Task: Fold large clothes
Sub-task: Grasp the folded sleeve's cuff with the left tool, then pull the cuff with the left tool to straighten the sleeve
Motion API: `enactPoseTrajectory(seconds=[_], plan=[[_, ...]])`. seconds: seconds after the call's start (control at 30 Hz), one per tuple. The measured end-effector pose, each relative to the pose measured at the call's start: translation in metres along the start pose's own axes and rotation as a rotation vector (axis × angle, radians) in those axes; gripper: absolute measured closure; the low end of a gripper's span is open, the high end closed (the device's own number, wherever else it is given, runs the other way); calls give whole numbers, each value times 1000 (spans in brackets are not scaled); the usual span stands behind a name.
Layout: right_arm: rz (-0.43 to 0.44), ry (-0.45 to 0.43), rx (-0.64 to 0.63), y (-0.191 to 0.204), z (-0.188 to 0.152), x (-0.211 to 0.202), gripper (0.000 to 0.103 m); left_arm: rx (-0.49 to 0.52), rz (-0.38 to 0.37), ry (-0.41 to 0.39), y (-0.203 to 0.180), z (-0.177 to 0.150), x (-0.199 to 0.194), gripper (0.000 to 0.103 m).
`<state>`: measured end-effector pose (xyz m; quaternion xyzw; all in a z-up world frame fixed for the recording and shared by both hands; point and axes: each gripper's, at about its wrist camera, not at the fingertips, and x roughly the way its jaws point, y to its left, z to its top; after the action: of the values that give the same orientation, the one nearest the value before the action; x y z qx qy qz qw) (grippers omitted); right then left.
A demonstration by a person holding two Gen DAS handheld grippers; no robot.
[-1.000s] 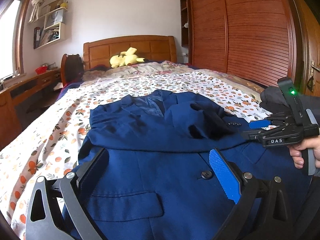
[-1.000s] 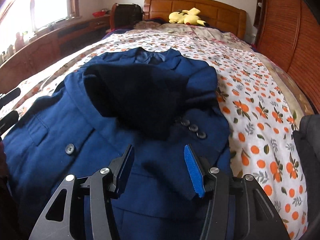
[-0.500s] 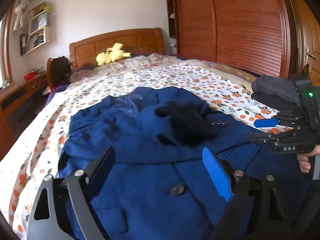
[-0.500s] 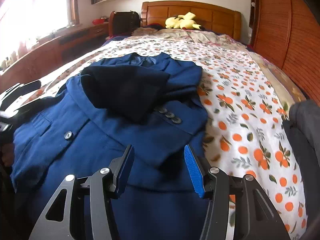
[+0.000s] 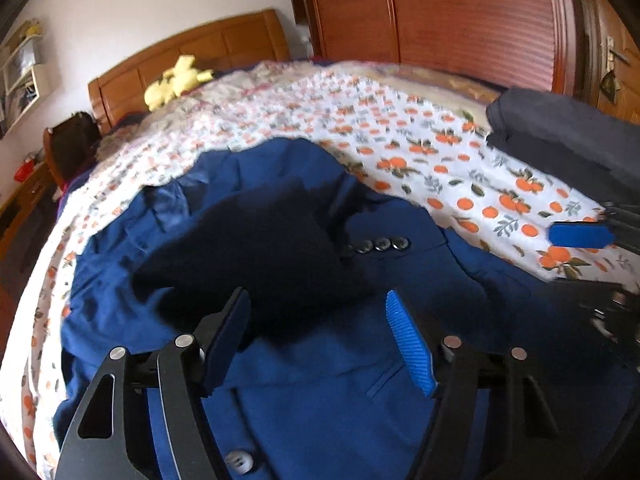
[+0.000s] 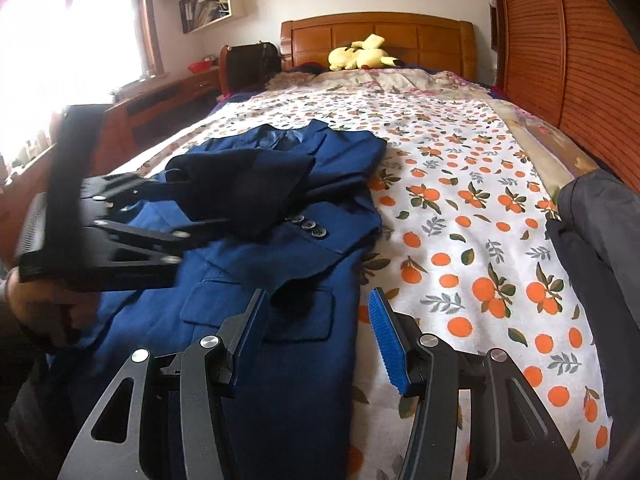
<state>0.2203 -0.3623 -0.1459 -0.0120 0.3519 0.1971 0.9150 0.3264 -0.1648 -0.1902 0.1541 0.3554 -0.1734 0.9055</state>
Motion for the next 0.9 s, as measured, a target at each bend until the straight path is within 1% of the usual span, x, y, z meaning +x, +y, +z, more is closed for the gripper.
enactPoseTrajectory(seconds=[0.07,0.17,0.23,0.27,0.3,0.33,0.4,0.43,0.53,0.6,0.73,0.8,0.9], plan=[[9,-6,2,-3,-1,-3,53,-15,-8,42,-4,2,17,31],[14,-18,6,-10,-5,-10,53,-23,3,91,-6,3,37,31],[9,-20,9,-13,-5,-11,53,-24,22,105,-7,3,45,36],[7,-22,11,-14,-6,-11,53,-30,31,112,-6,3,47,42],[5,-22,13,-16,-6,-12,53,-43,37,118,-4,4,48,52],[2,-21,14,-17,-6,-11,53,-53,31,121,-2,4,48,59],[-5,-22,14,-19,-7,-11,53,-65,3,128,0,3,47,83],[-7,-20,14,-20,-7,-10,53,-64,11,124,2,3,44,89],[-10,-21,13,-19,-6,-10,53,-100,8,67,13,6,24,91],[-10,-25,1,-15,-4,-9,53,-116,24,5,23,11,2,93],[-5,-27,-28,-2,1,-5,53,-138,81,-84,49,18,-37,95],[1,-31,-41,5,6,-2,53,-136,132,-121,63,21,-56,95],[9,-34,-57,16,13,3,53,-141,185,-150,84,19,-78,95]])
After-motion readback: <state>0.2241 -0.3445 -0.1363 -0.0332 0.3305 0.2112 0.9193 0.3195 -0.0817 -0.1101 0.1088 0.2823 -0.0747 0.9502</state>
